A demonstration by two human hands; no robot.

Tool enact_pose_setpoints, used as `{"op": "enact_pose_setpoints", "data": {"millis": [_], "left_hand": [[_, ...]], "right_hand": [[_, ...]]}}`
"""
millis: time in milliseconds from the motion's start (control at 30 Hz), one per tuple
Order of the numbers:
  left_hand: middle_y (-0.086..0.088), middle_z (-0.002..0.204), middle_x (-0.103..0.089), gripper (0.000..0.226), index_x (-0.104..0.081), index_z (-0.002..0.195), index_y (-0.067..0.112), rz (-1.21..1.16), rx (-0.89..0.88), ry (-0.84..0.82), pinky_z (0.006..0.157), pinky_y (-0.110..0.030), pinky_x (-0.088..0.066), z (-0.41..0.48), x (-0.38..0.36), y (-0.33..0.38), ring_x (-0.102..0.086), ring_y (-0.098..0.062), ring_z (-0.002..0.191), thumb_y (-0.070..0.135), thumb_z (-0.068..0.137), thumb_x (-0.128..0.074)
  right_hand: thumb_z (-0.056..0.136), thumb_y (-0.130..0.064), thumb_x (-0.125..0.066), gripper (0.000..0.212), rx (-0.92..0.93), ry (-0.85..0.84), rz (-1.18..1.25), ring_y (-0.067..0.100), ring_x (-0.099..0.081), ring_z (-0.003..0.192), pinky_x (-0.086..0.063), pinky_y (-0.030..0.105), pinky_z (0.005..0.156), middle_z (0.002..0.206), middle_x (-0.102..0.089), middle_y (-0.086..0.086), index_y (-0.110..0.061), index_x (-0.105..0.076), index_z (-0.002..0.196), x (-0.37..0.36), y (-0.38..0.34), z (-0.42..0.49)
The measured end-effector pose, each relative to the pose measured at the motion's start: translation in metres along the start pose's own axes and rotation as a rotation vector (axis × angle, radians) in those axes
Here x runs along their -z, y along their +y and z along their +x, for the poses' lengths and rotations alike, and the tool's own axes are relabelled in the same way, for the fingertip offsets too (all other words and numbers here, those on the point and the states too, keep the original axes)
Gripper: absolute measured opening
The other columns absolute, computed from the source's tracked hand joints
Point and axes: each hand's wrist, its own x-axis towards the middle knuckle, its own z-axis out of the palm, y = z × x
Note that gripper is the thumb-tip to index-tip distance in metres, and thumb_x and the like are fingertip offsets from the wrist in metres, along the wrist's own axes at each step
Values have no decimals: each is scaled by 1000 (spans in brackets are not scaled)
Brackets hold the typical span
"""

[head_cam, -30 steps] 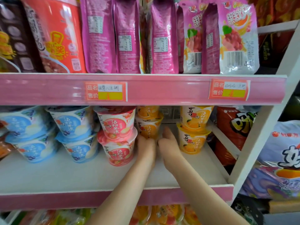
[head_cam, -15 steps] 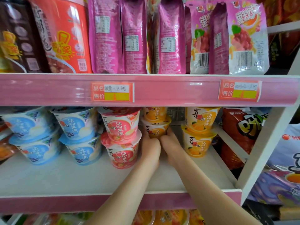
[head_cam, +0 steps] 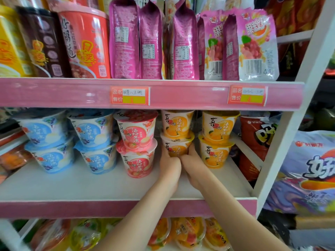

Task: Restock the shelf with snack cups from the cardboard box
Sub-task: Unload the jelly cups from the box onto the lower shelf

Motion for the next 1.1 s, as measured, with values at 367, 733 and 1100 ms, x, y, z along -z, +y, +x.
{"op": "enact_pose_setpoints", "data": {"millis": [367, 733, 1100], "left_hand": [[0, 153, -24, 66, -12, 150, 28, 143, 35, -68, 108, -36, -30, -33, 14, 9, -30, -22, 137, 0, 95, -36], [2, 159, -2, 77, 0, 151, 23, 765, -240, -323, 110, -23, -21, -80, -17, 14, -15, -16, 144, -2, 91, -42], [-1, 148, -37, 72, -15, 149, 26, 494, -150, -271, 101, -30, -37, -36, -68, 1, -41, -22, 131, 9, 90, -53]], "right_hand": [[93, -21, -51, 81, -7, -89, -358, 27, -35, 135, -33, 36, 109, 152, -31, 6, -21, 5, 151, 13, -11, -42], [86, -13, -39, 68, 287, 281, -1132, 27, -24, 141, -27, 30, 110, 155, -19, 15, -8, -15, 150, 84, 16, -79], [95, -22, -47, 90, 47, 272, -1146, 27, 4, 146, -5, 35, 117, 156, 12, 17, 1, 26, 142, 92, 6, -40]]}}
